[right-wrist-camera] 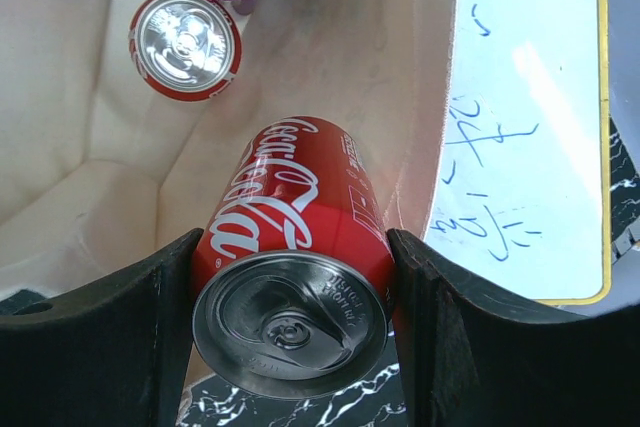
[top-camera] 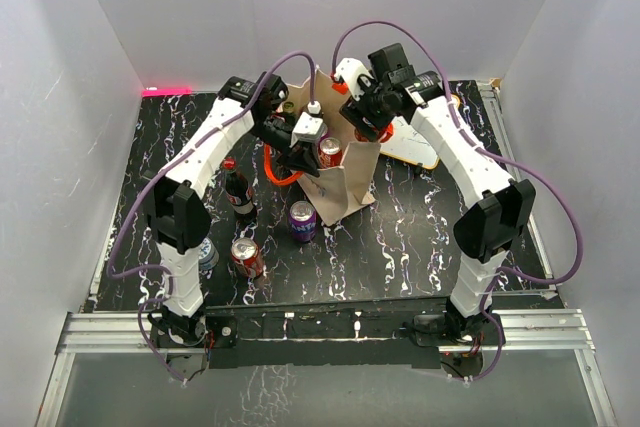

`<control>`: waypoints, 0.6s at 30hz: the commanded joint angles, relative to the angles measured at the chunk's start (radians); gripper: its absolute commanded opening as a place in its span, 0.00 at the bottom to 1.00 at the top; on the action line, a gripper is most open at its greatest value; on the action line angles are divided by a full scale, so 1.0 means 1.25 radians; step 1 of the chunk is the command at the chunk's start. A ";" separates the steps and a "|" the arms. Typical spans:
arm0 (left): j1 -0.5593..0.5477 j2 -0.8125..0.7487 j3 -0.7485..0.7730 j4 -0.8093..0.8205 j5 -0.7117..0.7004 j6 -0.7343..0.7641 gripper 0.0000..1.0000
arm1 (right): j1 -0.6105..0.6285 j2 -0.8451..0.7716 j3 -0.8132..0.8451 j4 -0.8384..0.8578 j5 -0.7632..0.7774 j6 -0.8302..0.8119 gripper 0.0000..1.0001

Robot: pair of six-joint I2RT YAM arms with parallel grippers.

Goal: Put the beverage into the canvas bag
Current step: Place the drink in the canvas bag.

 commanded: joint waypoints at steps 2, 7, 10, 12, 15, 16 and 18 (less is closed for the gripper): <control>0.000 -0.117 -0.035 -0.072 0.086 0.067 0.00 | -0.030 -0.052 0.050 0.041 0.045 -0.061 0.08; 0.004 -0.149 -0.074 -0.072 0.093 0.065 0.00 | -0.035 -0.046 0.059 0.037 0.039 -0.071 0.08; 0.006 -0.160 -0.082 -0.071 0.095 0.063 0.00 | -0.039 -0.045 0.059 0.042 0.044 -0.086 0.08; 0.006 -0.163 -0.090 -0.070 0.096 0.063 0.00 | -0.041 -0.044 0.060 0.046 0.044 -0.093 0.08; 0.006 -0.164 -0.108 -0.053 0.095 0.061 0.00 | -0.040 -0.045 0.066 0.046 0.025 -0.092 0.08; 0.006 -0.165 -0.119 -0.040 0.094 0.054 0.00 | -0.040 -0.045 0.073 0.037 0.001 -0.088 0.08; 0.006 -0.169 -0.140 0.013 0.095 0.021 0.00 | -0.040 -0.044 0.092 0.010 -0.064 -0.067 0.08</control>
